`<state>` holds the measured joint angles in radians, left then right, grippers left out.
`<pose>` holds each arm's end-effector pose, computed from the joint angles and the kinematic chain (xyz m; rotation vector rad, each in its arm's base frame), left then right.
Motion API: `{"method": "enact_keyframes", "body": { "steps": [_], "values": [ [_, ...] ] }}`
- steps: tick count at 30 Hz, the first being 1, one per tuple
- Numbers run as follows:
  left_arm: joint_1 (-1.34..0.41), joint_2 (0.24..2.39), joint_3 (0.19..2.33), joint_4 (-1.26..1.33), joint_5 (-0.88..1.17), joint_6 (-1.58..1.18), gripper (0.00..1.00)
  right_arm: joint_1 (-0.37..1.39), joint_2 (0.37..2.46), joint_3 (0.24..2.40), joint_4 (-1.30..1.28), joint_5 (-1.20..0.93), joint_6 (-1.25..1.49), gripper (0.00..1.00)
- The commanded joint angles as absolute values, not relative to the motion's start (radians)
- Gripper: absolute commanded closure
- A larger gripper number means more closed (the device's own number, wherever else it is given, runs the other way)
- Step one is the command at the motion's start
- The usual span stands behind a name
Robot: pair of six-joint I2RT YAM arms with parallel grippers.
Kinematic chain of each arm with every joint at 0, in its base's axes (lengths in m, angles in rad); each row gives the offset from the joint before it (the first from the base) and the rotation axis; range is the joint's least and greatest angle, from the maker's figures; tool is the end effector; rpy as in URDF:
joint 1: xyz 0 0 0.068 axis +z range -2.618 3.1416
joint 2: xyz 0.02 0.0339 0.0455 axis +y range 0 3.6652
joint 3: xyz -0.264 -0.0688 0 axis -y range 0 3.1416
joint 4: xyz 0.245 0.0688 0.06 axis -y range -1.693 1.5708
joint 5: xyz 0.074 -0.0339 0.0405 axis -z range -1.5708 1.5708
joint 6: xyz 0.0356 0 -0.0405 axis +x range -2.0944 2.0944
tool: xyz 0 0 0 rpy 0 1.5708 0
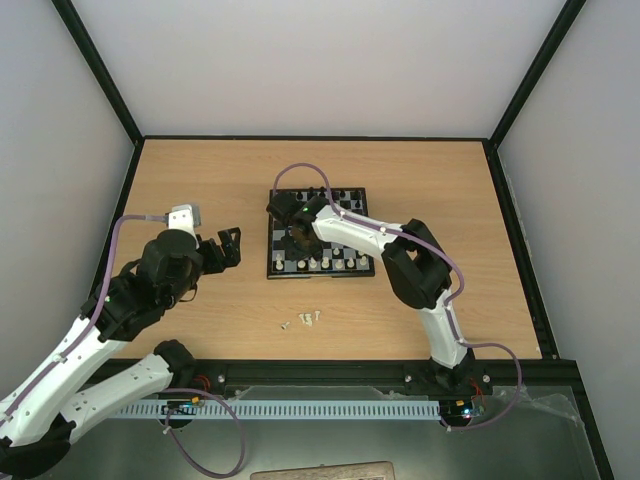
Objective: Set up the chess pieces on the board
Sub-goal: Place the chess piece on the chessboard.
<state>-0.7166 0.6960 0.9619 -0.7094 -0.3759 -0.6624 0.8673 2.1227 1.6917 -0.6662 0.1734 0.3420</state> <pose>0.1102 -0.0787 0.3591 -0.1865 2.0093 -0.5116 0.2996 0.3436 0.1934 -0.6344 2.5739 0.1741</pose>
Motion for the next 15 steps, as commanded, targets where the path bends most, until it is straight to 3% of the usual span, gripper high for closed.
{"method": "enact_keyframes", "body": {
  "steps": [1, 7, 15],
  "values": [
    [-0.709, 0.689, 0.958, -0.709, -0.394, -0.652, 0.01, 0.869, 2.089, 1.725, -0.727, 0.177, 0.342, 0.75],
    [-0.71, 0.691, 0.954, -0.712, -0.389, -0.652, 0.01, 0.87, 1.957, 1.687, -0.719, 0.194, 0.355, 0.7],
    [-0.709, 0.712, 0.937, -0.701, -0.351, -0.652, 0.01, 0.882, 1.631, 1.393, -0.631, 0.146, 0.397, 0.65]
  ]
}}
